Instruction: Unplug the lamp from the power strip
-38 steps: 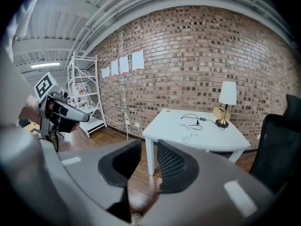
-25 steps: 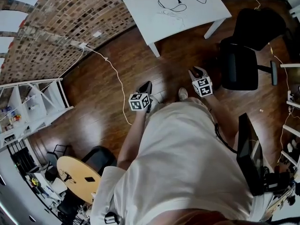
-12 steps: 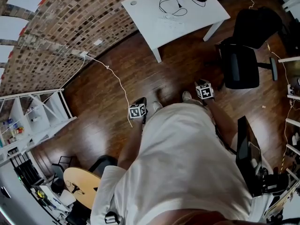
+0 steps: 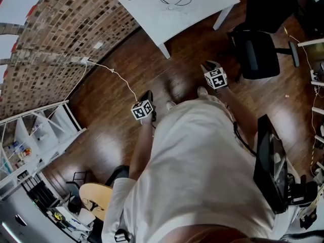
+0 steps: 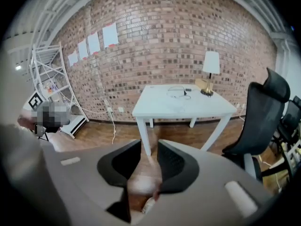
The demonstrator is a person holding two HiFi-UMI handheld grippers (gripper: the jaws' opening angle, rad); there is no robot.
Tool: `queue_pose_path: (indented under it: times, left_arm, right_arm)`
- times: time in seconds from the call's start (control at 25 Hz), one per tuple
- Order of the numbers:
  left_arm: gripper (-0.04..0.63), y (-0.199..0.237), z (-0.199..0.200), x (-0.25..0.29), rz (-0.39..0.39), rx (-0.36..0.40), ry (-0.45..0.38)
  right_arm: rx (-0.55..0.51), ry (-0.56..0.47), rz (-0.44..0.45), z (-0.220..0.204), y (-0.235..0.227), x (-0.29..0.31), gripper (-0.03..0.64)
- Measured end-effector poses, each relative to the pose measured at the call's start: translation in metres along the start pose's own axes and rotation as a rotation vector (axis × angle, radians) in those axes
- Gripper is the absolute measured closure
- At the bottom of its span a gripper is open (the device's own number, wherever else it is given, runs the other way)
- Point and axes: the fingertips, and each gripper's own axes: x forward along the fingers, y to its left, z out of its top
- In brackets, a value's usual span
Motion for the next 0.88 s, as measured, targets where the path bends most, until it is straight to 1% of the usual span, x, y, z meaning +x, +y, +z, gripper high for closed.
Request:
queue_pose_path:
  times: [0.12, 0.2, 0.32, 0.4, 0.48, 0.56, 0.72, 0.88]
  left_arm:
    - [0.591, -0.032, 0.063, -0.002, -0.053, 0.041, -0.099]
    - [0.591, -0.057, 0.100, -0.007, -0.091, 0.074, -0.161]
    - [0.592, -0.101, 0.147, -0.024, -0.142, 0.159, -0.257]
    - [0.591, -0.132, 0.167, -0.035, -0.180, 0.224, -0.311]
    - [0.591, -0.158, 0.176, -0.041, -0.217, 0.266, -0.335]
    - [0.591, -0.177, 0.176, -0.041, -0.251, 0.286, -0.332]
    - [0.591, -0.194, 0.156, -0.030, -0.280, 0.288, -0.280]
    - [0.591, -0.209, 0.137, -0.020, -0.304, 0.290, -0.231]
  right_arm:
    - [-0.027, -0.096, 0.021, 0.061, 0.014, -0.011, 0.515]
    - [-0.040, -0.145, 0.032, 0.093, 0.025, -0.019, 0.515]
    - [-0.036, -0.209, 0.061, 0.128, 0.044, -0.031, 0.515]
    - [-0.029, -0.246, 0.087, 0.143, 0.056, -0.041, 0.515]
    - [-0.034, -0.277, 0.114, 0.153, 0.067, -0.052, 0.514]
    - [-0.043, -0.294, 0.141, 0.155, 0.076, -0.063, 0.514]
    - [-0.062, -0.270, 0.184, 0.136, 0.084, -0.068, 0.518]
    - [-0.039, -0.229, 0.175, 0.111, 0.069, -0.064, 0.518]
